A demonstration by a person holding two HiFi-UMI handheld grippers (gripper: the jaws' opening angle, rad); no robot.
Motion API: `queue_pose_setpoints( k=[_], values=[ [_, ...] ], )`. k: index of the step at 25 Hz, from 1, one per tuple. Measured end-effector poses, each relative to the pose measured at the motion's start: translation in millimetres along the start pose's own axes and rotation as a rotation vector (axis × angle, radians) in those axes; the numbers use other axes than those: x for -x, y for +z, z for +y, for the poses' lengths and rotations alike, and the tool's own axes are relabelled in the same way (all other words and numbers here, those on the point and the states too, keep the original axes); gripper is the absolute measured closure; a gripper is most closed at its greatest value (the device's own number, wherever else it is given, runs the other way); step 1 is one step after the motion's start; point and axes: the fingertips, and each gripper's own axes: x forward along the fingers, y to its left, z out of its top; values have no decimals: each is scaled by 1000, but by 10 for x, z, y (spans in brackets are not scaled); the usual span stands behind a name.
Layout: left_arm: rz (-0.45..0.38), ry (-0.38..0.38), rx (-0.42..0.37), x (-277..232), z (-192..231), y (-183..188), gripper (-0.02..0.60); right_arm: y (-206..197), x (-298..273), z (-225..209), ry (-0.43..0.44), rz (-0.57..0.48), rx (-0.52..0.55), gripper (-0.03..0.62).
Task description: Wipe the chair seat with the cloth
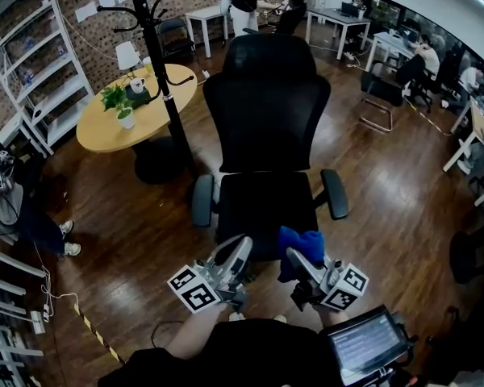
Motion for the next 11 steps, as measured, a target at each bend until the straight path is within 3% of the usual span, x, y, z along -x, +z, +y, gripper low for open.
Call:
queue_pose_setpoints(
  k=[11],
  values=[
    [20,-7,-3,5,-14,-44,588,-23,51,26,-11,-2,13,545]
  ],
)
